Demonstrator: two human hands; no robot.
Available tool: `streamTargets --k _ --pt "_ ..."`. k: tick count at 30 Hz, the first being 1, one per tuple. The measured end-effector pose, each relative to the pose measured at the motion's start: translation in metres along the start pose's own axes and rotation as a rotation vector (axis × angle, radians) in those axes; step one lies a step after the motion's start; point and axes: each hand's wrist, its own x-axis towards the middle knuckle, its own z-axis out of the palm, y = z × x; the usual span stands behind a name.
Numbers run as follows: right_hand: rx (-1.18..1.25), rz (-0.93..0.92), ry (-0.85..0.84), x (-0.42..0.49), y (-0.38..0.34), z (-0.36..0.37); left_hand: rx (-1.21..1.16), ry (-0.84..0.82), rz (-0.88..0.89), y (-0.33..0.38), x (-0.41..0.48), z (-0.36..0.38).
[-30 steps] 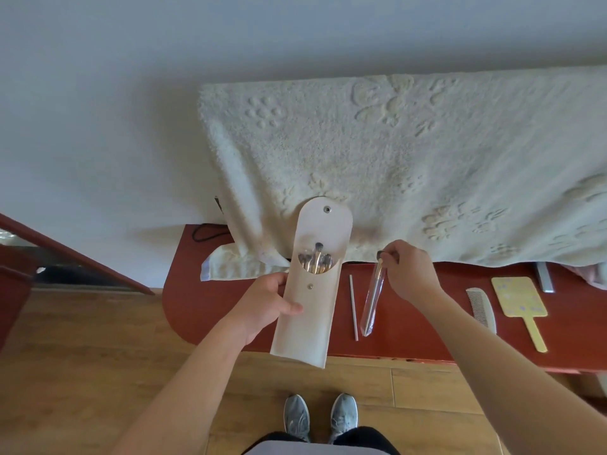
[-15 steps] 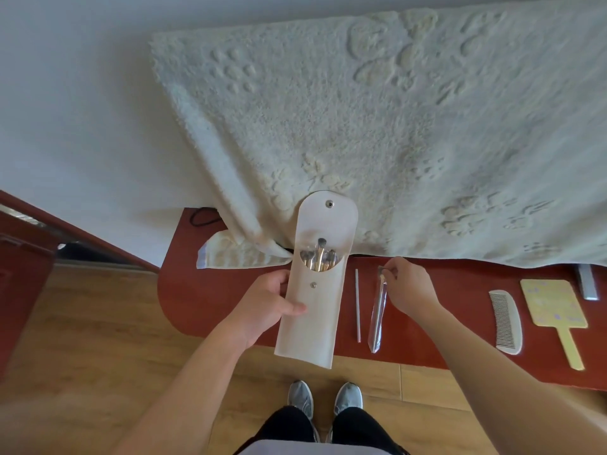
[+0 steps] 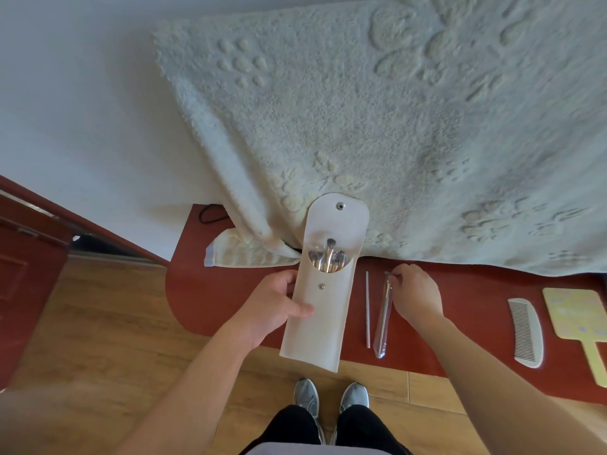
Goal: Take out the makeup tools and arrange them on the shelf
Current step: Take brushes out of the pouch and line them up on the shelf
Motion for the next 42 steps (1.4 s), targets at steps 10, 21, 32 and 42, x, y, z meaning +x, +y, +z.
streamTargets --k 10,21,32,42 --pt "0.119 -0.029 0.103 -0.019 -0.031 -0.05 0.013 -0.042 0.002 0.012 -0.009 -0.004" --pt "0.205 -0.331 0.328 -0.075 -0.108 -0.114 0.075 -0.08 0.014 0.018 -0.026 0.008" --pt "0.125 -0.425 0.269 -0.09 -0.146 -0.115 0.059 -0.08 0.079 0.023 -0.051 0.003" --pt "0.339 -0.306 0.203 -0.091 -0.167 -0.128 0.069 -0.06 0.101 0.023 -0.065 0.003"
